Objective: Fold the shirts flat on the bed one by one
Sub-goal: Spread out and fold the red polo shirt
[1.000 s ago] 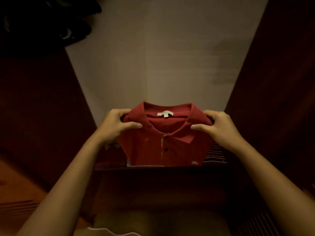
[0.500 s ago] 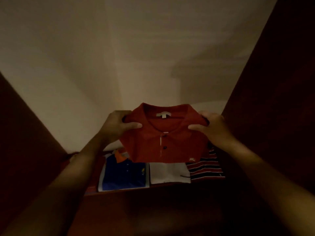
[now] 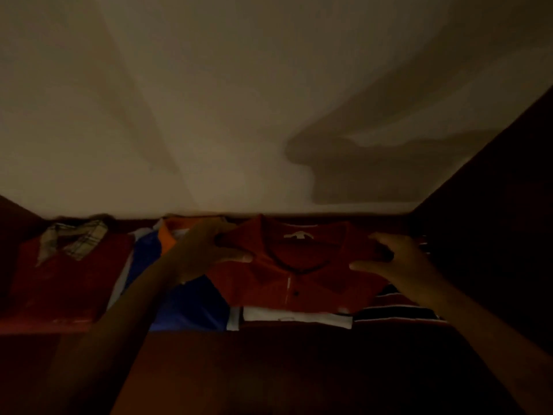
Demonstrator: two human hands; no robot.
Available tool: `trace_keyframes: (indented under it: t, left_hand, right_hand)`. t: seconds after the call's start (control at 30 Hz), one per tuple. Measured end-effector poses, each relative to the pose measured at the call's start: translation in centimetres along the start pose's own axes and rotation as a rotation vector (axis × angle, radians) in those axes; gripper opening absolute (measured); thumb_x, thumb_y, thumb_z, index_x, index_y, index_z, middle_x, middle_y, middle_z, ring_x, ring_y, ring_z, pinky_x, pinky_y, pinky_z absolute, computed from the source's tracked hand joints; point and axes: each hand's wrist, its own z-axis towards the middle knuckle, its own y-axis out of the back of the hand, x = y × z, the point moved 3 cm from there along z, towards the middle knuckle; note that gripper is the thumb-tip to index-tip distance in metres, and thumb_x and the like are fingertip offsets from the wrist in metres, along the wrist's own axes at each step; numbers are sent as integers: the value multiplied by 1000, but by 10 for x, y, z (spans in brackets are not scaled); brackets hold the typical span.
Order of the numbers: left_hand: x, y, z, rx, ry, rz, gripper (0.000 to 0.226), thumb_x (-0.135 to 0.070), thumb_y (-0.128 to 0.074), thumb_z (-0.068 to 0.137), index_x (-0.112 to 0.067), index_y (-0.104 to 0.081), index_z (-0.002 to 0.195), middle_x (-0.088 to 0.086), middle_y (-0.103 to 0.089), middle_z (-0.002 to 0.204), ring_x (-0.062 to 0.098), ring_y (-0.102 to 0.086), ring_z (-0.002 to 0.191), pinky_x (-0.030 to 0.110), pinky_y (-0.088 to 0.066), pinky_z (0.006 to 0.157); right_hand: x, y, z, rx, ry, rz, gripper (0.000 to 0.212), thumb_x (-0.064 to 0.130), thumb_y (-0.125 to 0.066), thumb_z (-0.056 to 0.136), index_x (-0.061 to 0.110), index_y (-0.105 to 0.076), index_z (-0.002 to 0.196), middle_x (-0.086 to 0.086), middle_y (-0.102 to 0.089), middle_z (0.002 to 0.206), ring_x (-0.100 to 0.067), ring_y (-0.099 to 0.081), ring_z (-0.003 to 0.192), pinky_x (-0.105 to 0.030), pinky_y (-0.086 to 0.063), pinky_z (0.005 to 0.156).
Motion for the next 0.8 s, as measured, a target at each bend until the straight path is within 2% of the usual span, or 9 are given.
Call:
trace_keyframes:
  t: [0.07,0.2,0.3,0.37,0.47,0.57,0.67,0.73,0.8]
  left_hand:
    - [32,-14,32,2,36,-58,21,-38,-78,78,-31,-77,98,-3,-76,99,17,-74,88,26,-60,73]
    - [121,-56,109,-92,166,-48,29,-23,-81,81,-12,-75,107,-2,-77,89,15,-74,81,26,-58,68]
    - [180,-80,144,-122,212,-17,34,-11,-80,81,-2,-71,113,0,-75,89,7,-72,74,16,-52,59]
    - [199,-83,154,-148,219,-31,43,-14,-83,78,-9,-69,119,-1,-73,100,5,-72,82,15,-53,60]
    - [200,-79,158,-143,233,26,60,-26,-87,71,-23,-62,126,-7,-68,111,3,-69,90,24,-59,73]
    - [188,-68,155,-174,198,-64,54,-34,-87,63,-36,-65,112,-17,-69,105,-2,-69,88,24,-61,75]
    - [182,-64,156,-220,174,-200,55,-24,-85,72,-25,-65,123,-11,-68,115,1,-69,96,29,-60,84]
    - [184,-72,157,-235,180,-184,62,-19,-83,78,-26,-57,134,-24,-58,116,-18,-61,90,9,-54,74]
    - [187,-82,154,-257,225,-140,76,-19,-84,78,-28,-47,144,-27,-48,117,-17,-54,91,4,-48,64]
  right_hand:
    - [-36,-2,31,-21,-11,42,41,32,-83,65,19,-72,103,7,-76,92,-12,-74,81,-19,-57,62]
    - [-123,-25,100,-56,-70,70,31,21,-80,77,17,-67,106,2,-72,95,-5,-72,76,-15,-55,59]
    - [-181,-42,130,-108,-109,91,29,20,-78,83,23,-63,108,12,-63,95,1,-65,76,-8,-49,54]
    - [-207,-50,136,-131,-130,139,25,23,-78,84,32,-62,101,17,-61,95,3,-63,82,-6,-48,54]
    - [-220,-54,138,-114,-125,124,30,24,-79,83,34,-61,104,19,-60,98,12,-63,75,-5,-47,54]
    - [-207,-46,143,-137,-73,165,31,23,-80,82,42,-62,98,17,-64,100,11,-65,78,-10,-51,59]
    - [-197,-38,152,-170,-81,220,36,24,-78,84,39,-60,112,13,-64,110,-6,-67,95,-27,-56,74]
    - [-198,-42,152,-129,-127,209,48,24,-75,88,38,-54,129,12,-56,122,-11,-63,104,-24,-54,72]
    - [-207,-52,144,-93,-214,164,65,27,-74,88,41,-42,142,9,-44,135,-12,-54,113,-24,-51,76]
